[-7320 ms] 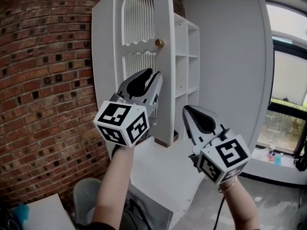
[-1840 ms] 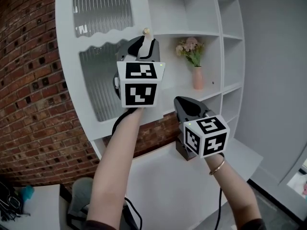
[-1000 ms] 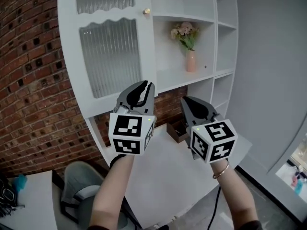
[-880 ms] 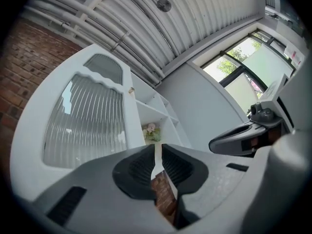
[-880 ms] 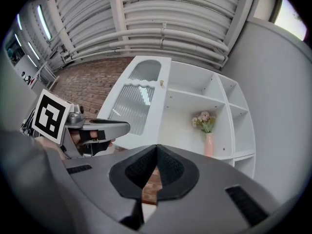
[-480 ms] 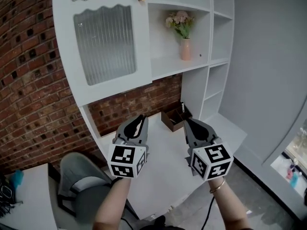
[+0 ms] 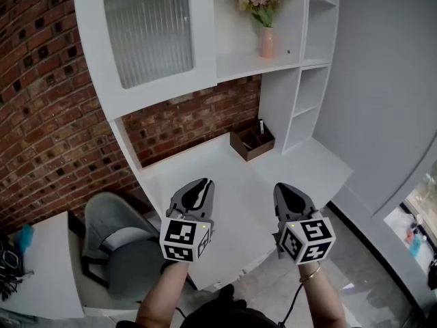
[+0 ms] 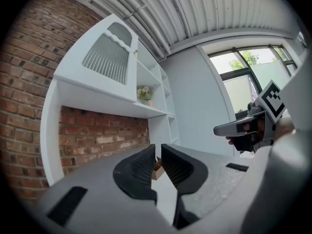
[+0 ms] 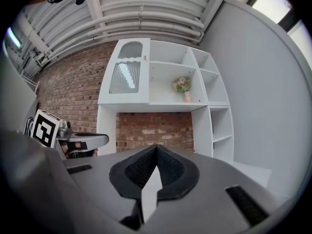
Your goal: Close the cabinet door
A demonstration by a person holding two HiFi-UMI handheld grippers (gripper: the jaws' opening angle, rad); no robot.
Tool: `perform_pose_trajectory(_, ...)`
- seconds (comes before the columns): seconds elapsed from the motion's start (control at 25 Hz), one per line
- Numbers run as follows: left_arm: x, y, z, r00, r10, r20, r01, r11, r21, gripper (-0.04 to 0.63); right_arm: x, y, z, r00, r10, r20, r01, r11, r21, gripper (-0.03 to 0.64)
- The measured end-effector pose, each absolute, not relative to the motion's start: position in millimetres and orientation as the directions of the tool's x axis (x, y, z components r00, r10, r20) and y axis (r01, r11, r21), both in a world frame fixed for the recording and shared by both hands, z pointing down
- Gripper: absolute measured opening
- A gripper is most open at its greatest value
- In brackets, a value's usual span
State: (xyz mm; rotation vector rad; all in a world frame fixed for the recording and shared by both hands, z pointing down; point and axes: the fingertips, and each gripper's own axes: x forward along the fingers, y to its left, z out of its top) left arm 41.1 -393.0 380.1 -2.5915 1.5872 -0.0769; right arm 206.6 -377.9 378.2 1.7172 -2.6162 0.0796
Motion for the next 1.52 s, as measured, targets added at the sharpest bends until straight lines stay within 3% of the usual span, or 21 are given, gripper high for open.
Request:
perform_pose_trajectory(0.6, 26, -340, 493, 0.424, -0.888, 0.176, -0.902, -0.432, -0.010, 0.040, 216, -316, 472, -0.367, -0.915, 0.166, -0.929, 0.349, -0.125, 0.000)
perform_pose_trajectory(1.52, 61, -319, 520, 0.462, -0.862, 0.211, -0.883, -0.469, 0.015, 0.039, 238, -291, 508, -0.363, -0.910, 0.201, -0.930, 0.342, -0.135, 0.001)
